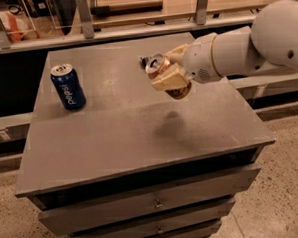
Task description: Place orange can upright
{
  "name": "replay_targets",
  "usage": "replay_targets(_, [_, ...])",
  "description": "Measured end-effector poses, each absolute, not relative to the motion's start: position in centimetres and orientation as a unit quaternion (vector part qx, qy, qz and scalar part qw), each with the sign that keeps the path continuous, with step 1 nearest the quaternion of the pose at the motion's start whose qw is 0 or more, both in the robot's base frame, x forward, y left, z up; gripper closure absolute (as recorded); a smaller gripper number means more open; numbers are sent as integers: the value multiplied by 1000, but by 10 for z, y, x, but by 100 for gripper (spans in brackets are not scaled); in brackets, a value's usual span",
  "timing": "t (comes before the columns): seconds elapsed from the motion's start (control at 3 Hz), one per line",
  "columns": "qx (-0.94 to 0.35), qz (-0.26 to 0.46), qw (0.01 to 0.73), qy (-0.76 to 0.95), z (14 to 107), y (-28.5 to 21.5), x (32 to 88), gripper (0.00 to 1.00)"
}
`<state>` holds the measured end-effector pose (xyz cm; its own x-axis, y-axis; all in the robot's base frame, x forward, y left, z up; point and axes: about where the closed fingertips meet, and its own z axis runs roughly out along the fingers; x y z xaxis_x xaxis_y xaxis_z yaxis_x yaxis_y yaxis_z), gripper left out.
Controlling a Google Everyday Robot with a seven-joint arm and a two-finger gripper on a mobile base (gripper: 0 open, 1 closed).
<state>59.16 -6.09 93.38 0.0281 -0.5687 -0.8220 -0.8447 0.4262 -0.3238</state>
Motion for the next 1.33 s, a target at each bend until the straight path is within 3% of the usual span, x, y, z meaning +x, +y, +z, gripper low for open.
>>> replay_targets(0.67, [-360, 173, 624, 672, 945, -100, 619, 100])
replay_targets(1.33, [-242, 253, 643, 681, 926, -114, 626, 100])
